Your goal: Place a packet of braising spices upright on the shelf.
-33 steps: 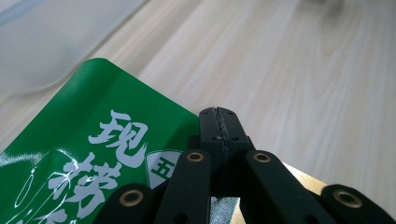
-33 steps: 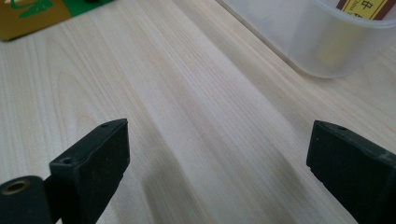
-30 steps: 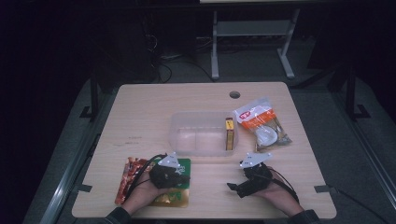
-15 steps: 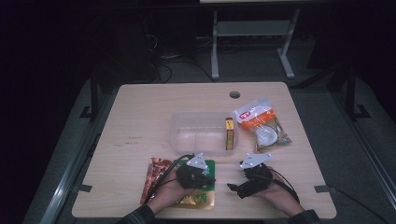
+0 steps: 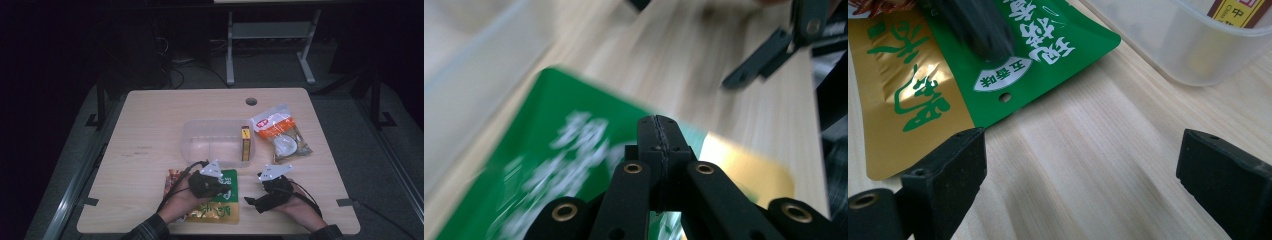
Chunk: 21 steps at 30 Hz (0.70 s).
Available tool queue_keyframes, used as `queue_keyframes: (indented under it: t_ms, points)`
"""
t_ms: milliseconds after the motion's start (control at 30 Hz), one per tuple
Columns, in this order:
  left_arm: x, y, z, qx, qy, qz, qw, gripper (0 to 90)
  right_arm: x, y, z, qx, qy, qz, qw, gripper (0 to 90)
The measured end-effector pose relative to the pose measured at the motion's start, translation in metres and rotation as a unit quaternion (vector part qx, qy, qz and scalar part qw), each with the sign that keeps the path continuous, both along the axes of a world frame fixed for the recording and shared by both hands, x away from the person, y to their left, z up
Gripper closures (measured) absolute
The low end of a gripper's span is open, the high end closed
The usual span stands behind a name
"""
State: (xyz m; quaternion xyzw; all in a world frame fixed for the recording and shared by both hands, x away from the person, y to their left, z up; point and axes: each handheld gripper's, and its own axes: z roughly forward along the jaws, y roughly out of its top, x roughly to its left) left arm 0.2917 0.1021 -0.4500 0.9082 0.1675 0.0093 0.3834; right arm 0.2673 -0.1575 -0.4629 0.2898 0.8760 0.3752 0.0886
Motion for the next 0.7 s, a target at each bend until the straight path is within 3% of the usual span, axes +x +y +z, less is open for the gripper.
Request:
queue_keyframes:
  t_ms: [167, 267, 367, 467, 567, 700]
  points:
    - [0.003, 0.059, 0.006, 0.026, -0.004, 0.038, 0.9989, 90.0, 0.0, 0.0, -0.001, 0.0, 0.0, -0.001, 1.0, 5.5]
    - [0.008, 0.106, 0.006, 0.024, -0.001, 0.098, 0.9949, 90.0, 0.001, 0.001, -0.001, -0.001, 0.002, -0.004, 1.0, 5.5]
    - [0.017, 0.136, 0.011, 0.018, -0.012, 0.142, 0.9896, 90.0, 0.001, 0.002, -0.002, -0.005, 0.003, -0.003, 1.0, 5.5]
    - [0.035, 0.15, 0.011, 0.0, -0.015, 0.182, 0.9832, 90.0, 0.002, 0.003, -0.003, -0.006, 0.006, -0.004, 1.0, 5.5]
    - [0.052, 0.151, 0.006, 0.01, -0.019, 0.198, 0.98, 90.0, 0.003, 0.004, -0.003, -0.007, 0.005, -0.005, 0.9999, 5.5]
    - [0.062, 0.145, -0.006, 0.031, -0.008, 0.193, 0.9808, 90.0, 0.003, 0.003, -0.003, -0.007, 0.005, -0.004, 1.0, 5.5]
